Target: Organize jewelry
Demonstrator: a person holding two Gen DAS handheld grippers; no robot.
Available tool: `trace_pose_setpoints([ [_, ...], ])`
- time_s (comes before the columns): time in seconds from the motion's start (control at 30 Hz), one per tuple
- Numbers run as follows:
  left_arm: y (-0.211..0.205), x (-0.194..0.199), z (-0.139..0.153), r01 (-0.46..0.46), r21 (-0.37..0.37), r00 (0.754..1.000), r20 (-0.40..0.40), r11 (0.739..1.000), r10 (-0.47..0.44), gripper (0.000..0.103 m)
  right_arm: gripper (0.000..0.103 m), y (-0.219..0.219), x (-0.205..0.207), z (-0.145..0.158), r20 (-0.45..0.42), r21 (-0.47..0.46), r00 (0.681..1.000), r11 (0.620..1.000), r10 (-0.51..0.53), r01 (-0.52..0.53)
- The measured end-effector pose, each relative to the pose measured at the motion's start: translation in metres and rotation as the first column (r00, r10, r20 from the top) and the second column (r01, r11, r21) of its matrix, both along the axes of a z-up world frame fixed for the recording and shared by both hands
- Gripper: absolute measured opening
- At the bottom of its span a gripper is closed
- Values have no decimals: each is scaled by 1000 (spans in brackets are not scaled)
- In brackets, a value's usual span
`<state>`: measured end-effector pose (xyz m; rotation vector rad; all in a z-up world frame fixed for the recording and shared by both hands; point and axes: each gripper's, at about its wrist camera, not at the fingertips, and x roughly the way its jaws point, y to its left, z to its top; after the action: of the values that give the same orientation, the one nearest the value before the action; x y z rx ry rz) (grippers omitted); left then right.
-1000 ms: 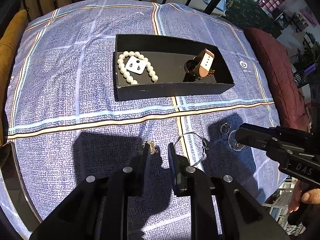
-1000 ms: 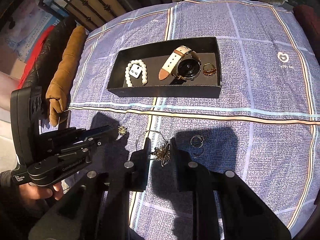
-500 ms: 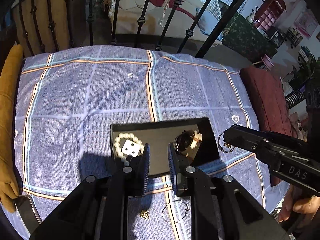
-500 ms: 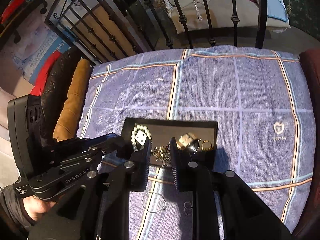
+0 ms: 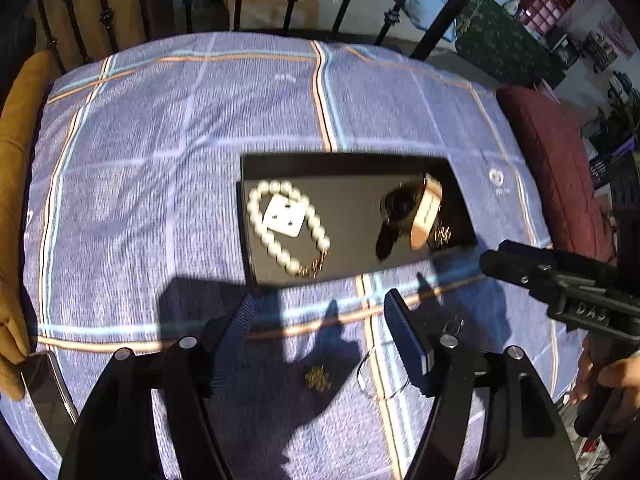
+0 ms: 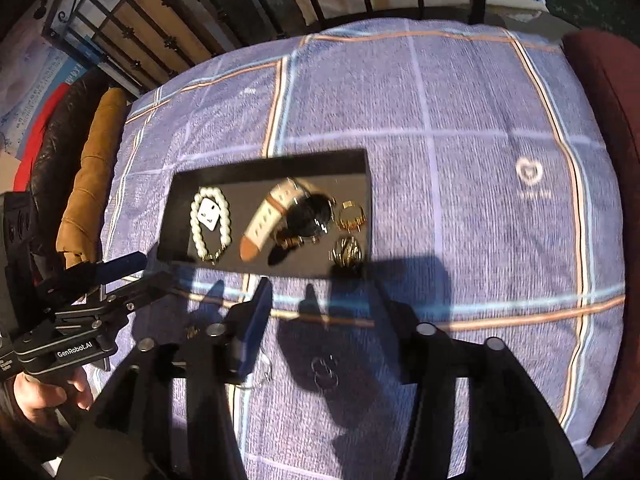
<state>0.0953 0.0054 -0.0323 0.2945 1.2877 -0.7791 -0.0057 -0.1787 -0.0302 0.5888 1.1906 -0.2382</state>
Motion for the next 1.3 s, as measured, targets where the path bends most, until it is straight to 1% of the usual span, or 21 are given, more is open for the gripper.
trace_pose_setpoints([
  [0.03, 5, -8, -6, 8, 27, 1000, -2, 1000, -8, 74, 71, 1, -12, -7, -21, 10, 999, 1000, -28, 28],
  [0.1, 15, -24, -19, 28, 70, 1000, -11, 997, -27, 75, 71, 2, -32, -24, -64, 81, 996, 994, -65, 70],
  [0.13, 20, -31, -26, 26, 99, 1000, -7, 995, -25, 76, 71, 5, -41, -30, -80, 97, 994, 992, -72, 79],
  [0.17, 23, -35, -30, 24, 118, 1000, -7, 993, -24, 76, 71, 8, -47, -36, -98, 116, 994, 991, -53, 64],
  [0.27, 27, -40, -37, 14, 98, 1000, -28, 995, -11, 76, 65, 18, -55, -41, -117, 118, 993, 992, -25, 39],
  [0.4, 23, -37, -39, -4, 82, 1000, -25, 997, 6, 76, 64, 26, -49, -39, -110, 114, 994, 993, 5, 8],
  [0.43, 21, -36, -40, -2, 83, 1000, -26, 997, 4, 76, 60, 28, -47, -39, -112, 105, 994, 994, 13, -2],
  [0.5, 15, -33, -43, -3, 90, 1000, -26, 996, 6, 75, 35, 32, -40, -39, -111, 96, 993, 995, 27, -17],
  [0.53, 14, -32, -44, -5, 86, 1000, -30, 996, 7, 73, 32, 33, -38, -40, -116, 86, 993, 996, 30, -21],
  [0.6, 11, -34, -42, -5, 73, 999, -35, 997, 8, 67, 31, 34, -34, -38, -103, 82, 994, 996, 33, -24],
  [0.63, 11, -35, -42, -2, 63, 999, -44, 998, 5, 60, 31, 36, -33, -37, -100, 73, 994, 997, 36, -29],
  [0.67, 7, -35, -43, 2, 67, 999, -42, 998, 1, 51, 31, 36, -33, -36, -98, 68, 994, 997, 41, -34],
  [0.7, 6, -36, -44, 3, 70, 999, -39, 998, 0, 48, 31, 36, -32, -35, -94, 65, 995, 997, 46, -40],
  [0.73, 7, -36, -44, 2, 71, 999, -33, 997, 1, 43, 31, 36, -32, -35, -93, 69, 994, 997, 49, -43],
  [0.77, 7, -34, -44, 0, 69, 999, -34, 998, 2, 35, 31, 36, -31, -35, -94, 69, 994, 997, 51, -45],
  [0.8, 9, -33, -44, -4, 71, 999, -31, 998, 6, 30, 31, 35, -31, -35, -91, 71, 994, 996, 52, -45],
  [0.83, 11, -31, -43, -9, 70, 999, -34, 998, 12, 21, 31, 35, -31, -36, -88, 74, 995, 996, 55, -48],
  [0.87, 13, -28, -43, -19, 60, 999, -43, 998, 21, 17, 31, 36, -30, -36, -85, 76, 995, 996, 61, -55],
  [0.9, 15, -26, -41, -24, 48, 998, -51, 999, 27, 17, 31, 38, -28, -37, -81, 77, 994, 995, 68, -62],
  [1.1, 18, -28, -31, -6, 26, 1000, -29, 1000, 7, 17, 31, 45, -23, -41, -81, 71, 992, 994, 92, -86],
  [1.3, 27, -26, -11, -15, -23, 1000, -18, 1000, 14, 17, 31, 51, -20, -36, -56, 50, 991, 992, 122, -119],
])
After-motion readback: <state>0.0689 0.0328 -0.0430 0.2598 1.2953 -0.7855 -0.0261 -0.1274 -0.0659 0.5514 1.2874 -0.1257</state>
